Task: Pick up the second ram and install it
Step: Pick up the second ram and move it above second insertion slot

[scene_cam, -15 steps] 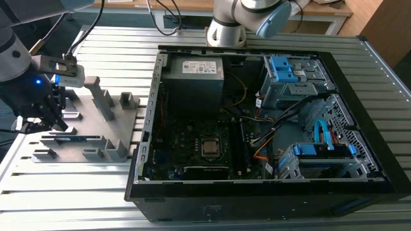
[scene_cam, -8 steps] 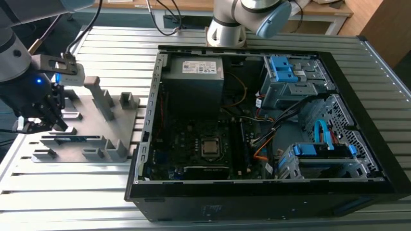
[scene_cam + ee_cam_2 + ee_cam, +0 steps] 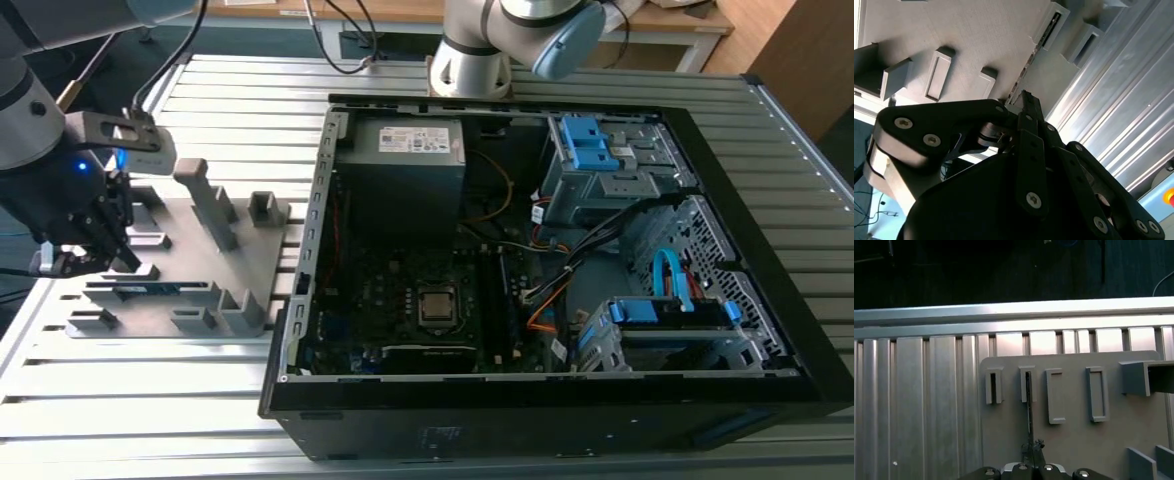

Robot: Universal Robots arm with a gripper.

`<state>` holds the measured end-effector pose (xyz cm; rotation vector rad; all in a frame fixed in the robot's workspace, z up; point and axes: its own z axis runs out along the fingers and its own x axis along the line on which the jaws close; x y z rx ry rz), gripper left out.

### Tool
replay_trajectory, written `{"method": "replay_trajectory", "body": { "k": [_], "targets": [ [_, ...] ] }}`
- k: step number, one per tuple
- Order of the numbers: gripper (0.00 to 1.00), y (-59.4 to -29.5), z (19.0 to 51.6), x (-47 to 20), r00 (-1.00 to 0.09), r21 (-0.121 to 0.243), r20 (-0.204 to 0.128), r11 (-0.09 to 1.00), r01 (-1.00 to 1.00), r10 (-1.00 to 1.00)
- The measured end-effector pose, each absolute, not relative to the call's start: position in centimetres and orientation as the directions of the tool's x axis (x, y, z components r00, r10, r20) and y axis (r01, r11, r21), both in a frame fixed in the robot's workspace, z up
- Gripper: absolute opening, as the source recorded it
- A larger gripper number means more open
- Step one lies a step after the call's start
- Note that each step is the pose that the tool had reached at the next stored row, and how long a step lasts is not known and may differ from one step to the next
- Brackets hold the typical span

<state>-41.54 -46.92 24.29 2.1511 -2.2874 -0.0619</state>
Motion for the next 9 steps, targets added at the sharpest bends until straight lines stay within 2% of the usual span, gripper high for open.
{"method": "replay_trajectory", "body": {
  "k": [9],
  "targets": [
    [0.1, -46.92, 24.29, -41.54, -0.022, 0.03, -0.033, 0.021, -0.999, -0.999]
  ]
}}
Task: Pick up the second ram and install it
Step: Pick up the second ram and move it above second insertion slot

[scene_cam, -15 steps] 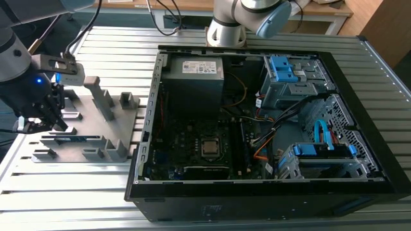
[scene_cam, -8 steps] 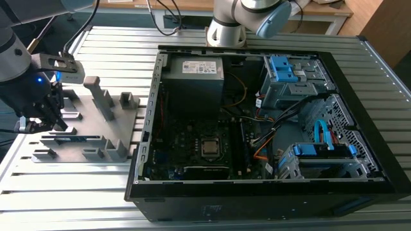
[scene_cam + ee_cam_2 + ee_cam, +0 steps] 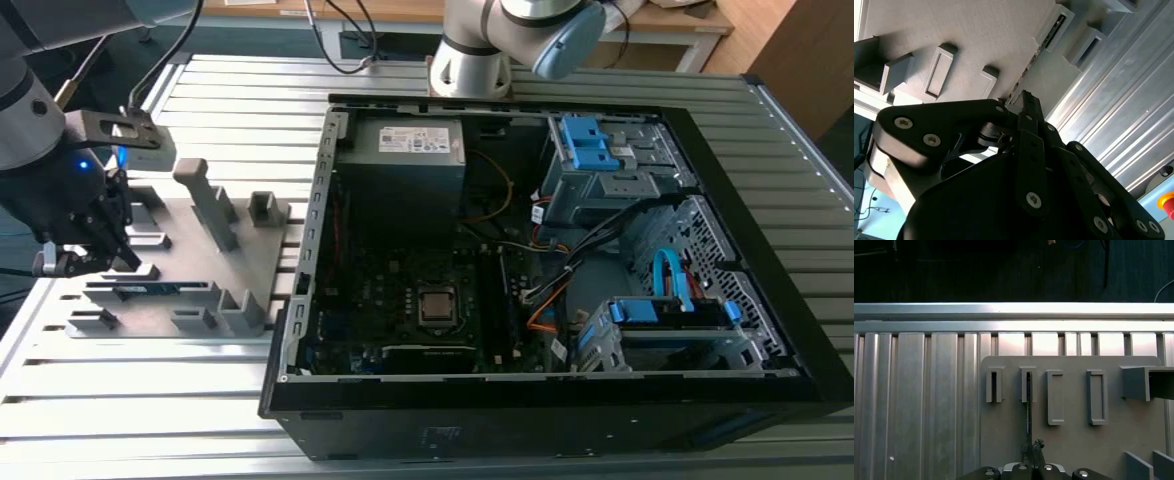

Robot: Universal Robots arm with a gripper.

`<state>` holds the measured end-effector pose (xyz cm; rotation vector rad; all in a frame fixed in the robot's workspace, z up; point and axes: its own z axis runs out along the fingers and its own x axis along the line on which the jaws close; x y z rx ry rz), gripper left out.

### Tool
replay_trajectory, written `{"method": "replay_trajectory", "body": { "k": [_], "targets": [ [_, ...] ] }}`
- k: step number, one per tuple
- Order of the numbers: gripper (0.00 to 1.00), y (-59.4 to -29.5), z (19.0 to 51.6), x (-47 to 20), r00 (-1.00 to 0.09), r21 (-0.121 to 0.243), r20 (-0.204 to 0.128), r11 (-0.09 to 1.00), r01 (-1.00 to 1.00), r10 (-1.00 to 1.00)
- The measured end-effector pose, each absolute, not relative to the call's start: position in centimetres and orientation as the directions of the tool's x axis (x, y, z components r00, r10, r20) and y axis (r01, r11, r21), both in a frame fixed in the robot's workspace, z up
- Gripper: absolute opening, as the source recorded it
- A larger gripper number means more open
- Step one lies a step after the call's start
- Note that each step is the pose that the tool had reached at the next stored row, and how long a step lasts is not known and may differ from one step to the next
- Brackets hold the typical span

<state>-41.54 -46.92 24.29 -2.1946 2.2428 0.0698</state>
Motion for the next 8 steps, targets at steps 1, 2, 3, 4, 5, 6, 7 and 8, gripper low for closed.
{"method": "replay_trajectory", "body": {
  "k": [1, 2, 3, 4, 5, 6, 7, 8],
  "targets": [
    [0.1, -46.92, 24.29, -41.54, -0.022, 0.03, -0.033, 0.021, -0.999, -0.999],
    [0.1, -46.92, 24.29, -41.54, -0.022, 0.03, -0.033, 0.021, -0.999, -0.999],
    [0.11, -46.92, 24.29, -41.54, -0.021, 0.03, -0.033, 0.02, -0.999, -0.999],
    [0.17, -46.92, 24.29, -41.54, -0.021, 0.03, -0.033, 0.02, -0.999, -0.999],
    [0.23, -46.92, 24.29, -41.54, -0.021, 0.03, -0.033, 0.02, -0.999, -0.999],
    [0.23, -46.92, 24.29, -41.54, -0.021, 0.03, -0.033, 0.02, -0.999, -0.999],
    [0.29, -46.92, 24.29, -41.54, -0.02, 0.03, -0.033, 0.019, -0.999, -0.999],
    [0.29, -46.92, 24.29, -41.54, -0.02, 0.03, -0.033, 0.019, -0.999, -0.999]
  ]
}}
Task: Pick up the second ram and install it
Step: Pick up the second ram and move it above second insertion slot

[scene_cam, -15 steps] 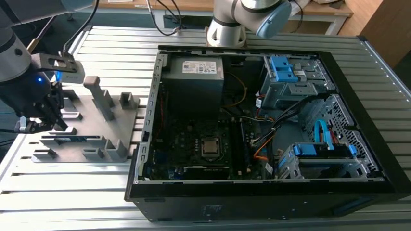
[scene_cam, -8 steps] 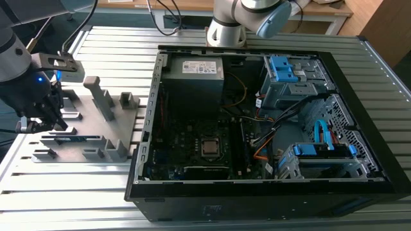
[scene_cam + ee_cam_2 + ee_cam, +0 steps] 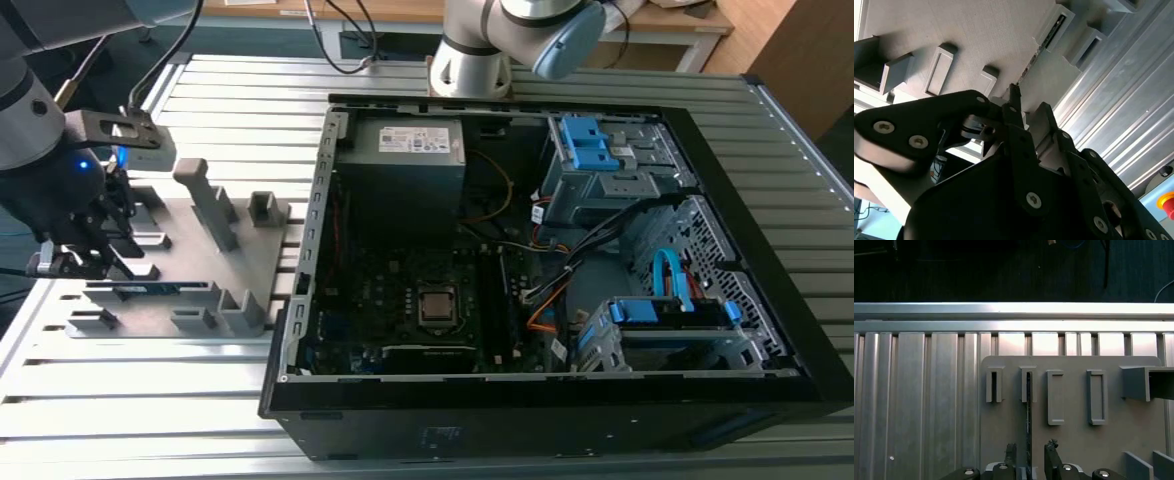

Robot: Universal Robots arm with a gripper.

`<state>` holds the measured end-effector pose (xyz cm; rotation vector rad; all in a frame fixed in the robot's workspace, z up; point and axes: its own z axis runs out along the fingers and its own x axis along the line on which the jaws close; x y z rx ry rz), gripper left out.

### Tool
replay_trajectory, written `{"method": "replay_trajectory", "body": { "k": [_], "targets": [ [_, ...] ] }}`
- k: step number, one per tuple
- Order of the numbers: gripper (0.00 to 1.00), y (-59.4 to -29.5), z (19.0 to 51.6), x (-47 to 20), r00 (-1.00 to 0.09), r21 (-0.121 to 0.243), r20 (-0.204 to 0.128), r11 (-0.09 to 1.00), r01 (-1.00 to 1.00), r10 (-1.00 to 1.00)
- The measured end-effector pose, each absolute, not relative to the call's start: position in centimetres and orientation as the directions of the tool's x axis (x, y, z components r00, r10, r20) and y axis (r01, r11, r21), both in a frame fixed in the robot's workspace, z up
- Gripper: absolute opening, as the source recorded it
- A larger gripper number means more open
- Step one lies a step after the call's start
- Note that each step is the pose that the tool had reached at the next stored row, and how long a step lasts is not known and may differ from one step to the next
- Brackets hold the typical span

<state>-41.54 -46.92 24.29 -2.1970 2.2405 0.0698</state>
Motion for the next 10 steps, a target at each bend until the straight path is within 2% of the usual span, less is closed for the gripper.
{"method": "replay_trajectory", "body": {
  "k": [1, 10],
  "targets": [
    [0.35, -46.9, 24.3, -41.5, -0.02, 0.03, -0.033, 0.019, -0.999, -0.999],
    [0.35, -46.9, 23.0, -41.5, -0.02, 0.03, -0.033, 0.019, -0.999, -0.999]
  ]
}}
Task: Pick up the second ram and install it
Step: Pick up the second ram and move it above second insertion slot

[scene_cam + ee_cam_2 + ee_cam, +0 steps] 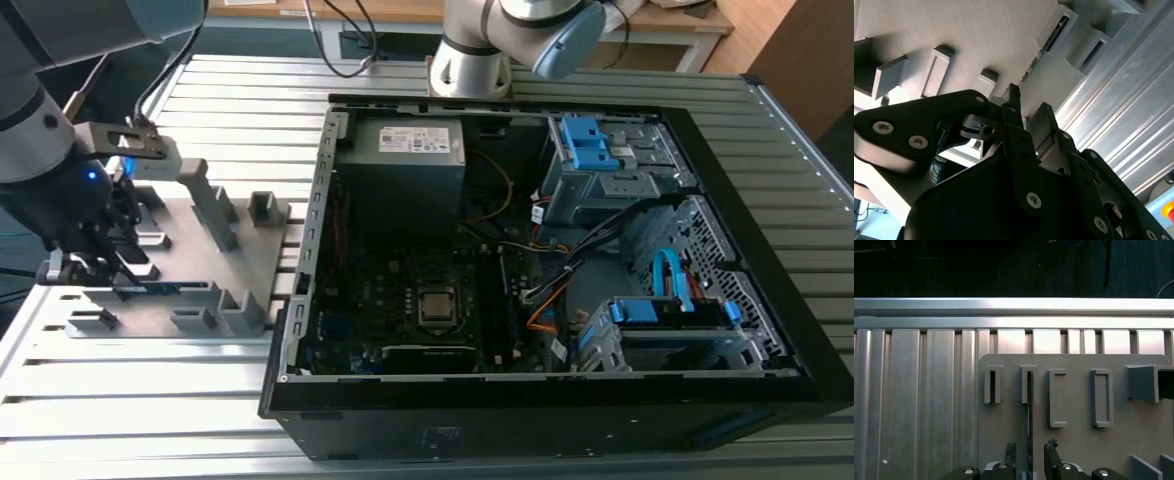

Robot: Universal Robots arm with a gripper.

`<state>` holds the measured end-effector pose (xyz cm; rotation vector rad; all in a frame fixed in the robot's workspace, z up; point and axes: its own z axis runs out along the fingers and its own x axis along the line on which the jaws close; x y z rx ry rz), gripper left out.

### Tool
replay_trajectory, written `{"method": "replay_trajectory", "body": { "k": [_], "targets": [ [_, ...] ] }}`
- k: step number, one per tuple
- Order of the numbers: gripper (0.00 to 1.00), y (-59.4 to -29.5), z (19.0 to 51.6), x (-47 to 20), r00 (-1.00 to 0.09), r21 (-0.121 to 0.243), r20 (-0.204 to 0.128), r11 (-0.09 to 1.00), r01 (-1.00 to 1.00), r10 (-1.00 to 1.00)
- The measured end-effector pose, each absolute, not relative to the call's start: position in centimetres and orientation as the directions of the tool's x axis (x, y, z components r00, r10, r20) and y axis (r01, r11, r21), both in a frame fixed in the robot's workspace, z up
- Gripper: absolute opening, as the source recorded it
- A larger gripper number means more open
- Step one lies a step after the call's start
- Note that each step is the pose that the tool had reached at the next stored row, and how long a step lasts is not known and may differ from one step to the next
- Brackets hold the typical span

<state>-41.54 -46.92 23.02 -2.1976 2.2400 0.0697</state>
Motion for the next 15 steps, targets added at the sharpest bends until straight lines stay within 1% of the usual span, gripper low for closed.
{"method": "replay_trajectory", "body": {
  "k": [15],
  "targets": [
    [0.35, -46.1, 20.3, -41.3, 0.005, 0.03, -0.028, -0.005, -1.0, -1.0]
  ]
}}
